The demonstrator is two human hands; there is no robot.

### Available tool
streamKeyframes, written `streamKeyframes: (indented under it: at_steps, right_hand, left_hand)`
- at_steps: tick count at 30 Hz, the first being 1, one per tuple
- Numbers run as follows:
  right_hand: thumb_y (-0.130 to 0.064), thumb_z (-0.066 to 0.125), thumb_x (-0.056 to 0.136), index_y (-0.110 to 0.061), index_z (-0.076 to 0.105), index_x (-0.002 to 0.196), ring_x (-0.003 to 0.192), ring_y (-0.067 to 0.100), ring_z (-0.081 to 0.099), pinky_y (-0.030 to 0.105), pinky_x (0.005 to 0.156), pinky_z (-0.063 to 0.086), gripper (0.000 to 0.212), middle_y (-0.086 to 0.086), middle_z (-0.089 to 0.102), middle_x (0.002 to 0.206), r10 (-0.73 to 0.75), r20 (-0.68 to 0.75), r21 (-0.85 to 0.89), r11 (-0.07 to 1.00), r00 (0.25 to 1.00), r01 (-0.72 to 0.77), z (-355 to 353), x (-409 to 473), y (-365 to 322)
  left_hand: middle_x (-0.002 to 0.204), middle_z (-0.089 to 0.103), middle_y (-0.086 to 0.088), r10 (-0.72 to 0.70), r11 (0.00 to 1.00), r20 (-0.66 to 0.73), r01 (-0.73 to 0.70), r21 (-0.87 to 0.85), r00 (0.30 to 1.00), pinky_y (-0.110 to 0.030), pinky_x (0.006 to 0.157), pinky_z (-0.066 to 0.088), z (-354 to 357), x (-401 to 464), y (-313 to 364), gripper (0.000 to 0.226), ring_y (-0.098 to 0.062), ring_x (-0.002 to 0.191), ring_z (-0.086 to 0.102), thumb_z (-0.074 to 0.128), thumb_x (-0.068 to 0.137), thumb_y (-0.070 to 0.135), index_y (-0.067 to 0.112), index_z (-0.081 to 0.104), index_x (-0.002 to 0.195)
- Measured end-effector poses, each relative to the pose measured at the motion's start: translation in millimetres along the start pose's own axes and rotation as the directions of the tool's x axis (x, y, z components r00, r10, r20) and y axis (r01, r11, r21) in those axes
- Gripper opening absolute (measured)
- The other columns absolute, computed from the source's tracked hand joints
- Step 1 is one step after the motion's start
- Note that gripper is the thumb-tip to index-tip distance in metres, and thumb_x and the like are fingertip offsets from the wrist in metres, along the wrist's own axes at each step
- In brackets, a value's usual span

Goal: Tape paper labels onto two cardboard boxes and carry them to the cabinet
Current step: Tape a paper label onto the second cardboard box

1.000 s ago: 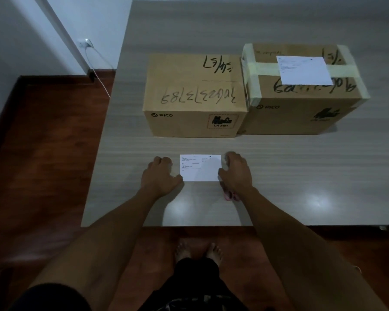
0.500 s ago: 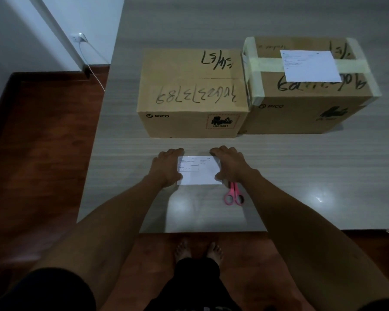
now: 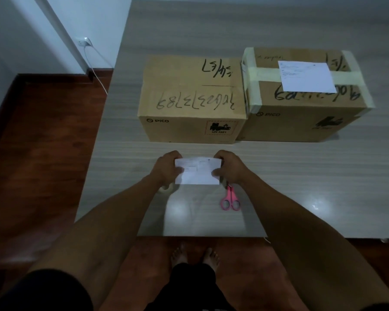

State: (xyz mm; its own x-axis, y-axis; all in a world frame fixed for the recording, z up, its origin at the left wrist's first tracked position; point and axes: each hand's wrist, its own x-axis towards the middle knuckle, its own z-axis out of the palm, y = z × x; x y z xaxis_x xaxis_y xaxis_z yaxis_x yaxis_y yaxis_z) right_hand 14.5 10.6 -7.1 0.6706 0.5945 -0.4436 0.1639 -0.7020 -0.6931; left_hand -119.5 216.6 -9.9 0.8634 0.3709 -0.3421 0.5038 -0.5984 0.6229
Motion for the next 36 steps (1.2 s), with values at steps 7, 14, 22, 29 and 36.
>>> streamKeyframes:
  at_steps: [7,14,22,29,36]
  right_hand:
    - [0.004,0.068,0.093,-0.001,0.069,0.113,0.085,0.016,0.070,0.027,0.074,0.060,0.021,0.009,0.072,0.099,0.041,-0.085,0.450,0.893,0.996,0.001,-47,-19,-35]
    - [-0.004,0.069,0.095,-0.013,0.069,0.097,0.094,0.030,0.073,0.041,0.076,0.064,0.009,0.010,0.075,0.102,-0.024,-0.173,0.538,0.835,0.985,0.115,-101,-27,-80]
    - [-0.006,0.074,0.087,-0.017,0.054,0.114,0.076,0.019,0.068,0.032,0.058,0.056,0.035,0.010,0.068,0.095,-0.076,-0.363,0.464,0.849,0.929,0.251,-137,-18,-127]
    - [-0.002,0.070,0.090,-0.007,0.073,0.106,0.093,0.021,0.065,0.040,0.086,0.057,0.017,0.006,0.069,0.105,-0.132,-0.458,0.335,0.890,0.879,0.309,-138,16,-143]
    - [-0.002,0.070,0.088,0.000,0.067,0.128,0.112,0.026,0.064,0.038,0.090,0.056,0.040,0.013,0.063,0.133,-0.103,-0.463,0.218,0.950,0.880,0.226,-125,55,-147]
  left_hand:
    - [0.117,0.073,-0.017,-0.124,0.852,-0.057,0.077,-0.518,0.991,-0.025,0.072,0.056,-39,-6,44,0.022,-0.022,0.096,0.070,0.072,0.092,0.003,0.000,0.069,0.113]
    - [0.114,0.073,-0.016,-0.156,0.807,-0.151,0.038,-0.590,0.976,-0.027,0.063,0.049,-90,-12,95,0.029,-0.023,0.087,0.065,0.071,0.093,0.006,0.002,0.065,0.120]
    - [0.090,0.071,-0.013,-0.140,0.809,-0.363,-0.105,-0.578,0.921,-0.037,0.063,0.050,-130,1,130,0.030,-0.026,0.075,0.063,0.074,0.087,0.002,0.012,0.056,0.108]
    - [0.105,0.076,-0.014,-0.066,0.879,-0.469,-0.171,-0.445,0.881,-0.012,0.058,0.052,-146,36,130,0.015,-0.017,0.082,0.066,0.073,0.089,0.002,0.003,0.078,0.103]
    - [0.124,0.072,-0.012,-0.030,0.946,-0.395,-0.102,-0.307,0.918,-0.009,0.057,0.050,-151,82,110,0.032,-0.022,0.090,0.070,0.069,0.091,0.003,0.006,0.074,0.122]
